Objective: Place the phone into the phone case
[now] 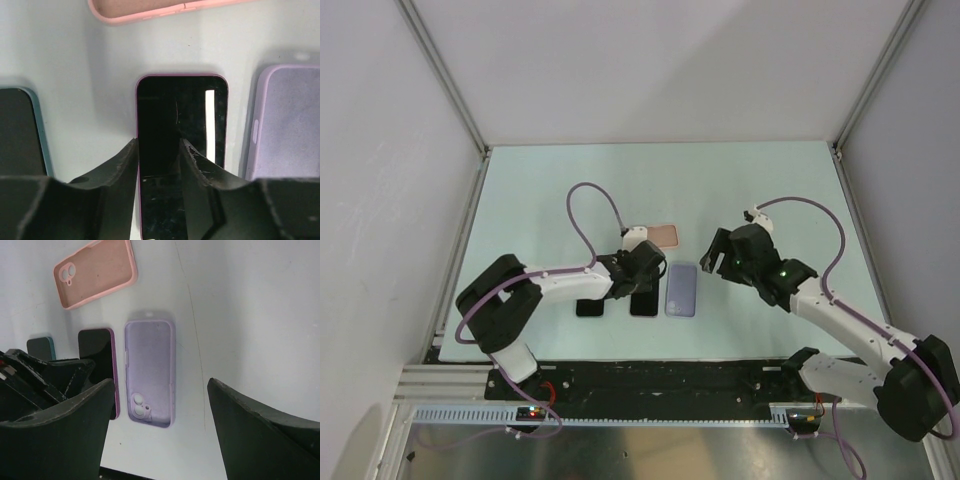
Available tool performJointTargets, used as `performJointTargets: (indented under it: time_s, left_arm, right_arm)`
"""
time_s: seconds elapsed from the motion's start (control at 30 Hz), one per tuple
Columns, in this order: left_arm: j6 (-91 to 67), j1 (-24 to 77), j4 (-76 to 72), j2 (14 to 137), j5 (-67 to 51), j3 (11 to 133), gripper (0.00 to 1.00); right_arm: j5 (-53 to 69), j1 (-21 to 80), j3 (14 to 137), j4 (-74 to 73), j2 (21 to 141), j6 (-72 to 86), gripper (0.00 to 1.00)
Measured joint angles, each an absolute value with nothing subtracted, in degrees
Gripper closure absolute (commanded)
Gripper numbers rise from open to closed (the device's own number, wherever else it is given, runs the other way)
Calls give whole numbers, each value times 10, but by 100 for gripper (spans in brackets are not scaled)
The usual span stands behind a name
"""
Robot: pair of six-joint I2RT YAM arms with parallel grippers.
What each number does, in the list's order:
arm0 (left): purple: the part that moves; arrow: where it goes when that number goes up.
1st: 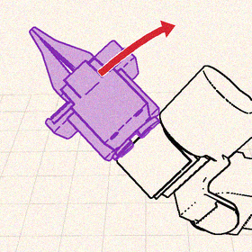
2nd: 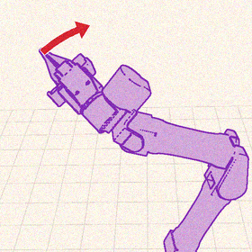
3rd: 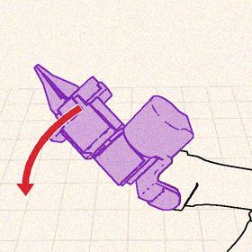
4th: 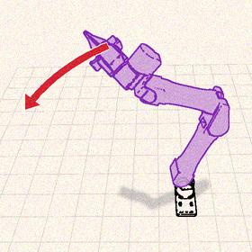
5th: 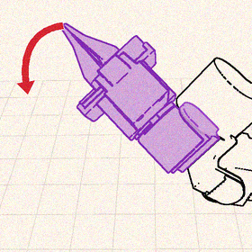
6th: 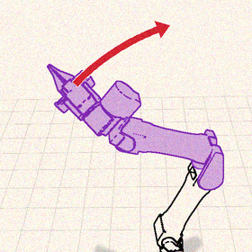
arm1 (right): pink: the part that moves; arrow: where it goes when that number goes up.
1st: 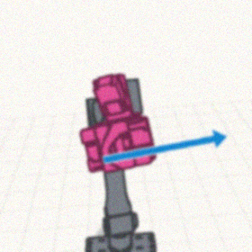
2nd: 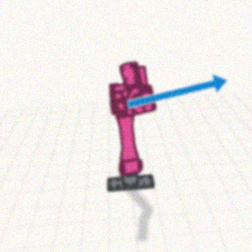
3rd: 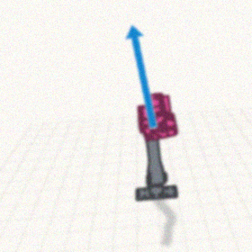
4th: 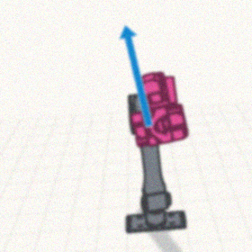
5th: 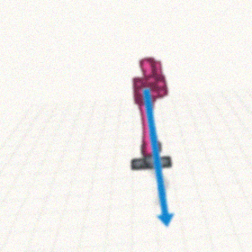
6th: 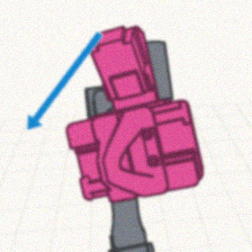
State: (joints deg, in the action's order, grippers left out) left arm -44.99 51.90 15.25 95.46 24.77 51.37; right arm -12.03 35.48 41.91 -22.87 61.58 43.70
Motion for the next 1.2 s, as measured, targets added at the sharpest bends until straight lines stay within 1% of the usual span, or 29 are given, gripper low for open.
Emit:
performJointTargets:
  time_s: [0.17, 0.27, 0.4, 0.47, 0.53, 0.63, 0.8, 1.03, 1.2]
  left_arm:
    - [-380, 519, 138, 954, 226, 514, 61]
    - [-345, 511, 128, 954, 201, 514, 59]
    - [-315, 494, 113, 947, 160, 507, 45]
    - [-305, 485, 108, 933, 143, 494, 41]
    - [-300, 476, 106, 915, 129, 481, 39]
    - [-308, 462, 102, 885, 117, 460, 42]
    - [-348, 448, 104, 844, 117, 429, 47]
    - [-377, 439, 105, 841, 105, 422, 55]
    - [-386, 417, 109, 854, 99, 430, 61]
  right_arm:
    - [-65, 320, 419, -187, 640, 411, 19]
    - [-27, 301, 422, -156, 676, 391, 21]
    - [-1, 329, 440, -143, 720, 382, 28]
    - [10, 357, 445, -138, 731, 385, 32]
    - [14, 383, 447, -133, 739, 390, 38]
    - [20, 420, 448, -129, 754, 406, 47]
    - [26, 468, 448, -117, 784, 441, 55]
    - [36, 506, 448, -92, 833, 474, 66]
    - [45, 510, 448, -73, 865, 485, 74]
